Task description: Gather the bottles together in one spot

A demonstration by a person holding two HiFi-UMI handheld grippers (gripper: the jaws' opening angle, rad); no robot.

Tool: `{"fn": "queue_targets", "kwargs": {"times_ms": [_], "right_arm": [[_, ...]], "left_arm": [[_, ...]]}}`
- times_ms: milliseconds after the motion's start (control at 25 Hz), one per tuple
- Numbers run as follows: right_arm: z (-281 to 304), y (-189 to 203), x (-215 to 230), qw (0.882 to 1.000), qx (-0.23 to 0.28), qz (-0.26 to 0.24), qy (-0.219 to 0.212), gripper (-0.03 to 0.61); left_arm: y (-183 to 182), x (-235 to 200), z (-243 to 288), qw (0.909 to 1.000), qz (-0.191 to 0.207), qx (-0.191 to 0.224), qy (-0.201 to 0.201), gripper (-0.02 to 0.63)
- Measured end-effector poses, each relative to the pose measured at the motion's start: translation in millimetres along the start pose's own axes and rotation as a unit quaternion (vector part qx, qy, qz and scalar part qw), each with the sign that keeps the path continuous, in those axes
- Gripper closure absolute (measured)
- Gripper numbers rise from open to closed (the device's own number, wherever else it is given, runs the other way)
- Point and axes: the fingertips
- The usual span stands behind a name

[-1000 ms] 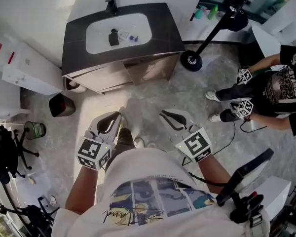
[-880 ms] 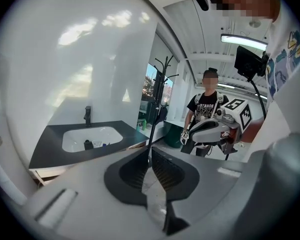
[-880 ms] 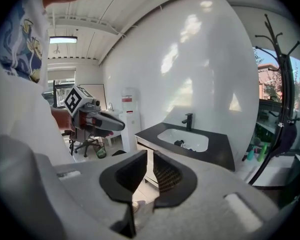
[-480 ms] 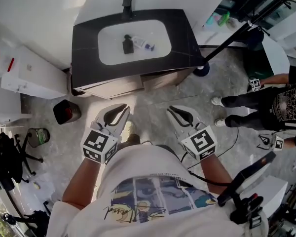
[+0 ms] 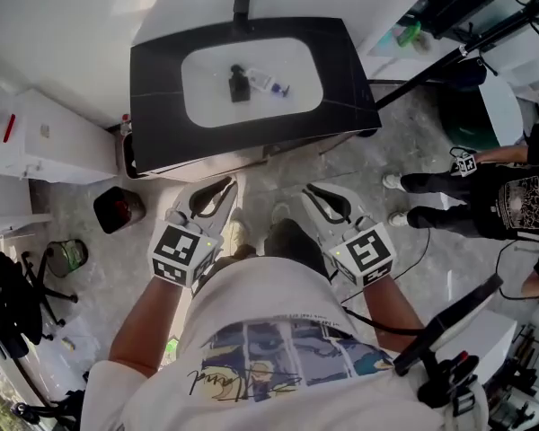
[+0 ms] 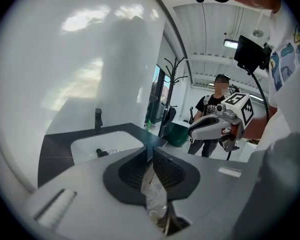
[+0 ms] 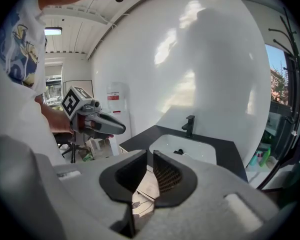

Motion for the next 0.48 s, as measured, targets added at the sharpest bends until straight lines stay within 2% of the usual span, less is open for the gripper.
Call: {"fn": "queue_targets", "kwargs": {"times_ms": [240,480], "right_arm": [[25,1,24,1.000,0.001,0.010,-0.008,0.538],[63,-13,73,0.999,0.010,0.014,-0.029,0.538]], "left_arm": [[-7,-33,36,0.9995,-0.020,-0.022,-0.010,0.575],[-16,-96,90,0.9970,-0.044,-0.037,-0.051,0.561]]}}
Point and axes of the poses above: the fingertips, and each gripper's own axes: z forward along the fingers, x to its right, y out of its underside, and after that the axes turned 7 degrees about y, right-handed
